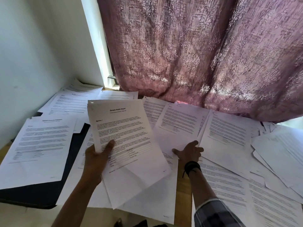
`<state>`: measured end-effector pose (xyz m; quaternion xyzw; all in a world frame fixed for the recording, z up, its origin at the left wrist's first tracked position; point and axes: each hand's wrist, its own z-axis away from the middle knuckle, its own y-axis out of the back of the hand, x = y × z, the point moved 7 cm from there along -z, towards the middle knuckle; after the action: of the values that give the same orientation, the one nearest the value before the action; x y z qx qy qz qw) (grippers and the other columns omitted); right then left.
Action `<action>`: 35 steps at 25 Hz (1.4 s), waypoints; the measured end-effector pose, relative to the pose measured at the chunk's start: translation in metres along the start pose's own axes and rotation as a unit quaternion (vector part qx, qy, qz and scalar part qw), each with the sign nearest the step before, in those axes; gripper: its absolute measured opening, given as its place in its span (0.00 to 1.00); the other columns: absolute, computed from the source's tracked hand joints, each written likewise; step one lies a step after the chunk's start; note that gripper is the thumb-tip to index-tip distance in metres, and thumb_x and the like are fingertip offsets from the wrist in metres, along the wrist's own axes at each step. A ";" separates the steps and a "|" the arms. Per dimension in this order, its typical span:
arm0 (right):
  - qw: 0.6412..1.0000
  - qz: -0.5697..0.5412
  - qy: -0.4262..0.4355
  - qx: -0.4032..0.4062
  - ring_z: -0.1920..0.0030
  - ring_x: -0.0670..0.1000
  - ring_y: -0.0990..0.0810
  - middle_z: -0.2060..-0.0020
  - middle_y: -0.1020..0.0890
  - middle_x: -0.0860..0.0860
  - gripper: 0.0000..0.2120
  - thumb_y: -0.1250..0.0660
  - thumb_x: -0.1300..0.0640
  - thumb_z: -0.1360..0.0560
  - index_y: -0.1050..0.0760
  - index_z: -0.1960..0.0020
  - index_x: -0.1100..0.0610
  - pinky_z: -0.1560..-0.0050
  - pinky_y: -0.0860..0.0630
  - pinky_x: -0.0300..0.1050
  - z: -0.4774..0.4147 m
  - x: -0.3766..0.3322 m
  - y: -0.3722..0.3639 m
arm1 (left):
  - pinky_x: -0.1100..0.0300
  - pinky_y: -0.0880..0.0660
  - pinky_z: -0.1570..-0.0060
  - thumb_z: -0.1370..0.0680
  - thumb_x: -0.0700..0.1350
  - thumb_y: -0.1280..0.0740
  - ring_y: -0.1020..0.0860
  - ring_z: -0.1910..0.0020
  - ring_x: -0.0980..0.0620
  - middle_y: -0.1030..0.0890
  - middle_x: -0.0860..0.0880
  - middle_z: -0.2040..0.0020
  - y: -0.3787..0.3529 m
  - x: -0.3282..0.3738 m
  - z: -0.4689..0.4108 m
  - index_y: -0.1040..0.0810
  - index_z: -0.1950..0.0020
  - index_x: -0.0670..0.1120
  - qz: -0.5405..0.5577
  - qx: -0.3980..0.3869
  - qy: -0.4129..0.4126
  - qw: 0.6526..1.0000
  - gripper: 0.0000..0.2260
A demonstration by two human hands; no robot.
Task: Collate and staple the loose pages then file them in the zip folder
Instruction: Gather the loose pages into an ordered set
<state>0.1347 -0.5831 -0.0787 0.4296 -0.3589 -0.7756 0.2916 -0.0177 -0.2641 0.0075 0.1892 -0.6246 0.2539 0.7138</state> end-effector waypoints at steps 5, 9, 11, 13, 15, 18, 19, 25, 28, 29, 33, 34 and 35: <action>0.997 -0.072 -0.008 -0.024 0.36 0.65 0.27 0.36 0.30 0.64 0.54 0.17 0.49 0.39 0.49 0.28 0.65 0.38 0.27 0.58 -0.005 0.007 0.006 | 0.67 0.22 0.69 0.24 0.41 0.31 0.16 0.61 0.58 0.15 0.58 0.61 -0.007 -0.004 0.001 0.21 0.51 0.49 0.005 -0.007 0.014 1.000 0.05; 0.987 -0.156 -0.001 -0.026 0.36 0.61 0.25 0.37 0.25 0.60 0.38 0.20 0.57 0.33 0.36 0.31 0.65 0.39 0.28 0.50 -0.005 0.010 0.010 | 0.67 0.22 0.70 0.24 0.41 0.30 0.16 0.63 0.58 0.15 0.58 0.62 -0.014 -0.005 0.002 0.21 0.51 0.50 0.016 -0.008 0.025 1.000 0.05; 0.973 -0.229 0.026 -0.016 0.39 0.58 0.24 0.41 0.23 0.57 0.26 0.23 0.60 0.30 0.28 0.36 0.64 0.41 0.28 0.46 -0.003 0.011 0.017 | 0.64 0.22 0.70 0.25 0.42 0.30 0.16 0.63 0.56 0.15 0.55 0.62 -0.019 -0.005 0.002 0.21 0.51 0.50 0.022 -0.007 0.032 0.999 0.05; 0.943 -0.323 0.078 -0.012 0.47 0.58 0.20 0.46 0.18 0.57 0.14 0.25 0.64 0.29 0.22 0.46 0.60 0.46 0.24 0.46 0.000 0.012 0.027 | 0.61 0.21 0.68 0.25 0.42 0.30 0.16 0.62 0.54 0.15 0.54 0.60 -0.024 -0.006 0.002 0.21 0.51 0.50 0.033 -0.005 0.043 0.998 0.05; 0.914 -0.387 0.122 -0.026 0.51 0.60 0.17 0.50 0.16 0.59 0.12 0.26 0.68 0.29 0.22 0.50 0.56 0.49 0.20 0.50 0.005 0.017 0.040 | 0.60 0.19 0.67 0.25 0.42 0.30 0.15 0.61 0.53 0.14 0.53 0.60 -0.030 -0.006 0.004 0.21 0.50 0.50 0.046 -0.014 0.053 0.997 0.05; 0.883 -0.430 0.165 -0.085 0.48 0.59 0.17 0.48 0.17 0.58 0.20 0.25 0.66 0.30 0.23 0.40 0.60 0.49 0.18 0.55 0.021 0.029 0.059 | 0.58 0.18 0.64 0.24 0.41 0.31 0.15 0.59 0.50 0.14 0.50 0.56 -0.045 -0.007 0.009 0.20 0.49 0.48 0.064 -0.043 0.064 0.995 0.06; 0.870 -0.447 0.172 -0.114 0.48 0.59 0.17 0.47 0.17 0.58 0.23 0.23 0.62 0.31 0.24 0.38 0.60 0.48 0.18 0.56 0.028 0.033 0.064 | 0.58 0.18 0.63 0.24 0.40 0.31 0.15 0.58 0.50 0.14 0.49 0.55 -0.051 -0.008 0.012 0.20 0.48 0.48 0.068 -0.054 0.067 0.994 0.06; 0.804 -0.474 0.224 -0.282 0.46 0.64 0.17 0.46 0.17 0.62 0.24 0.25 0.64 0.29 0.27 0.35 0.63 0.56 0.17 0.51 0.071 0.053 0.084 | 0.59 0.18 0.64 0.24 0.42 0.31 0.15 0.56 0.48 0.14 0.47 0.53 -0.088 -0.019 0.025 0.19 0.46 0.45 0.078 -0.116 0.114 0.984 0.07; 0.801 -0.434 0.236 -0.339 0.44 0.64 0.18 0.42 0.19 0.63 0.32 0.22 0.55 0.34 0.27 0.34 0.63 0.54 0.18 0.51 0.082 0.065 0.087 | 0.56 0.18 0.61 0.24 0.43 0.31 0.15 0.54 0.48 0.14 0.46 0.51 -0.105 -0.020 0.033 0.19 0.43 0.45 0.063 -0.151 0.112 0.980 0.10; 0.804 -0.423 0.226 -0.351 0.43 0.63 0.18 0.41 0.18 0.62 0.34 0.21 0.50 0.35 0.26 0.34 0.62 0.52 0.19 0.52 0.085 0.068 0.088 | 0.54 0.18 0.58 0.24 0.43 0.31 0.15 0.53 0.47 0.14 0.46 0.50 -0.111 -0.019 0.035 0.19 0.42 0.46 0.062 -0.162 0.103 0.979 0.11; 0.800 -0.451 0.201 -0.341 0.38 0.61 0.20 0.38 0.20 0.58 0.20 0.39 0.48 0.19 0.27 0.32 0.58 0.42 0.21 0.57 0.082 0.064 0.101 | 0.49 0.18 0.53 0.27 0.47 0.28 0.16 0.50 0.47 0.14 0.48 0.49 -0.133 -0.005 0.043 0.20 0.42 0.47 0.037 -0.197 0.040 0.979 0.13; 0.817 -0.429 0.227 -0.313 0.38 0.60 0.20 0.38 0.19 0.56 0.18 0.38 0.52 0.19 0.27 0.32 0.58 0.42 0.21 0.58 0.080 0.059 0.104 | 0.49 0.18 0.53 0.27 0.46 0.29 0.16 0.51 0.48 0.14 0.49 0.50 -0.139 0.001 0.046 0.20 0.43 0.48 0.028 -0.204 0.016 0.979 0.13; 0.835 -0.403 0.252 -0.277 0.40 0.58 0.19 0.39 0.19 0.54 0.17 0.35 0.56 0.21 0.27 0.33 0.57 0.43 0.20 0.58 0.077 0.054 0.106 | 0.50 0.18 0.54 0.28 0.45 0.30 0.16 0.51 0.49 0.14 0.51 0.50 -0.144 0.007 0.048 0.20 0.44 0.49 0.021 -0.208 -0.008 0.978 0.12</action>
<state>0.0580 -0.6609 0.0109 0.6180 0.1617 -0.7564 0.1408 0.0311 -0.4065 0.0287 0.0261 -0.6734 0.1318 0.7270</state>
